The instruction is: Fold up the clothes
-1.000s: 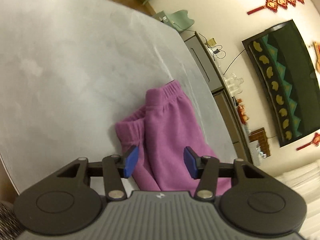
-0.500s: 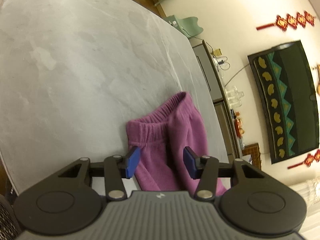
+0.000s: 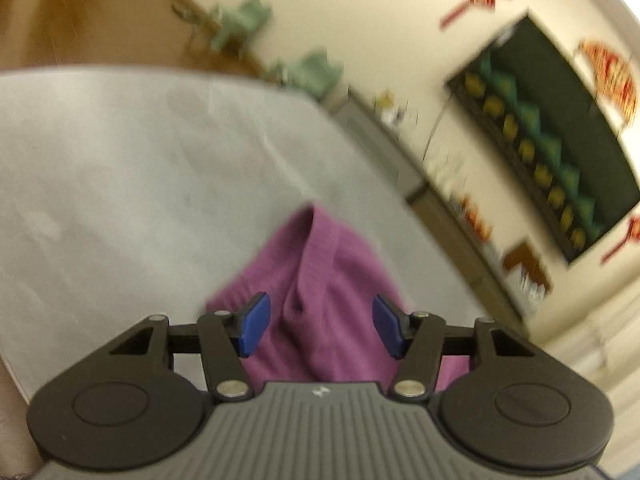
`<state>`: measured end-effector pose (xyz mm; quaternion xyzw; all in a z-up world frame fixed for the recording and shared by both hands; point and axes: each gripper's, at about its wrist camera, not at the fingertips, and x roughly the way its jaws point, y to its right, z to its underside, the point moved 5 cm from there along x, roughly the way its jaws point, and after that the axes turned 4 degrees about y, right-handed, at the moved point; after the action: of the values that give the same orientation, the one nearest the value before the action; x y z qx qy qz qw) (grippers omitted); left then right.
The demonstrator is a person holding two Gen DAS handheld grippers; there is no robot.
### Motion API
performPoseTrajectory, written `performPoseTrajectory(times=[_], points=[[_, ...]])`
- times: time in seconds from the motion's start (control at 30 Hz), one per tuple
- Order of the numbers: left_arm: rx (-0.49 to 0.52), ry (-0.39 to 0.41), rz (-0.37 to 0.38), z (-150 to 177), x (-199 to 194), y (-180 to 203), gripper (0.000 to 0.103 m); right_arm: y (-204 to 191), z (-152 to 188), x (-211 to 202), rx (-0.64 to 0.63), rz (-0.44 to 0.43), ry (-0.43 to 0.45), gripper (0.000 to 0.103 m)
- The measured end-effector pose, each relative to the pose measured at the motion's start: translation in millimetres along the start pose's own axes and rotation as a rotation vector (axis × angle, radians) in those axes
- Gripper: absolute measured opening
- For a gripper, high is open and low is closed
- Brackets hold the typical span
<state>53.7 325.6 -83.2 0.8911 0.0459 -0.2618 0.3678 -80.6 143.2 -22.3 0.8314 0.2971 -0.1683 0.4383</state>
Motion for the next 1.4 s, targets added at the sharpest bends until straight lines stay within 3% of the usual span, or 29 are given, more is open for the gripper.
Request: performPoseTrajectory(times=[0.1, 0.17, 0.2, 0.27, 0.3, 0.37, 0.47, 0.5, 0.57, 0.63, 0.67, 0.73, 0.83, 0.87, 0.9, 0.93, 1.1, 1.17, 1.2, 1.23, 1.3, 1.33, 1.37, 1.4], points=[[0.077, -0.033, -0.055, 5.2, 16.9, 10.8, 0.055, 18.1, 15.1, 8.6, 0.041, 0.022, -0.027, 0.000], [0.140, -0.041, -0.110, 7.6, 25.4, 17.2, 0.010, 16.1, 18.8, 5.0, 0.048, 0.007, -0.023, 0.000], [0.171, -0.045, -0.137, 8.7, 29.5, 20.3, 0.010, 13.9, 19.6, 1.6, 0.043, 0.001, -0.014, 0.002], [0.107, -0.039, -0.082, 1.5, 8.2, 19.7, 0.010, 14.2, 20.8, -2.3, 0.050, -0.009, -0.004, 0.006], [0.069, -0.035, -0.051, -2.5, -3.7, 19.1, 0.010, 18.7, 23.5, -7.4, 0.081, -0.028, -0.003, 0.013], [-0.007, -0.053, -0.043, -6.6, -20.5, -0.8, 0.010, 30.1, 30.0, -19.8, 0.161, -0.072, -0.001, 0.050], [-0.086, -0.154, -0.075, 2.0, -11.2, -25.7, 0.011, 62.0, 47.6, -38.9, 0.408, -0.256, 0.023, 0.055], [-0.071, -0.160, -0.090, 4.3, -9.6, -25.6, 0.012, 77.0, 54.5, -43.6, 0.516, -0.297, 0.031, 0.055], [0.024, -0.068, -0.178, -0.8, -18.4, -12.2, 0.022, 110.8, 70.4, -45.8, 0.713, -0.298, 0.037, 0.055], [0.209, 0.129, -0.339, -13.7, -39.0, 15.6, 0.028, 145.7, 89.3, -40.1, 0.860, -0.220, 0.021, 0.055], [0.272, 0.205, -0.358, -16.5, -47.6, 30.6, 0.028, 159.9, 99.5, -35.9, 0.900, -0.166, 0.002, 0.055], [0.320, 0.223, -0.200, -13.0, -49.3, 59.7, 0.028, 182.4, 122.3, -24.6, 0.934, -0.066, -0.063, 0.055], [0.339, -0.032, -0.147, 12.9, 4.7, 63.7, 0.030, 196.8, 161.6, -10.9, 0.919, 0.001, -0.180, 0.051], [0.343, -0.122, -0.133, 21.8, 22.8, 64.4, 0.025, 196.8, 178.3, -8.0, 0.900, -0.001, -0.243, 0.049], [0.335, -0.120, -0.166, 22.5, 31.1, 53.9, 0.010, 195.3, 195.8, -8.4, 0.864, -0.008, -0.297, 0.050], [0.326, -0.103, -0.207, 21.8, 37.6, 41.6, 0.004, 199.0, 214.6, -16.5, 0.861, -0.015, -0.317, 0.054], [0.195, -0.121, -0.224, 5.1, 39.5, 27.3, 0.004, 228.9, 314.3, -74.4, 0.931, 0.028, -0.432, 0.055], [0.255, -0.112, -0.261, 18.4, 36.0, 45.8, 0.008, 235.7, 341.5, -89.0, 1.002, 0.037, -0.421, 0.055], [0.284, -0.106, -0.244, 27.8, 29.5, 60.5, 0.017, 237.3, 348.4, -92.9, 1.027, 0.055, -0.406, 0.053], [0.330, -0.110, -0.190, 38.5, 24.6, 78.0, 0.028, 237.7, 347.0, -93.9, 1.027, 0.078, -0.387, 0.047], [0.441, -0.139, -0.093, 60.7, 18.8, 113.3, 0.030, 241.0, 338.3, -96.2, 1.020, 0.101, -0.321, 0.046], [0.511, -0.168, -0.079, 72.3, 23.6, 126.0, 0.033, 245.0, 332.4, -98.7, 1.020, 0.096, -0.265, 0.054], [0.559, -0.191, -0.119, 81.1, 33.7, 127.7, 0.033, 248.9, 326.4, -101.3, 1.020, 0.091, -0.209, 0.066], [0.603, -0.214, -0.168, 89.3, 44.4, 127.8, 0.029, 251.8, 333.1, -99.4, 1.023, 0.105, -0.219, 0.070]])
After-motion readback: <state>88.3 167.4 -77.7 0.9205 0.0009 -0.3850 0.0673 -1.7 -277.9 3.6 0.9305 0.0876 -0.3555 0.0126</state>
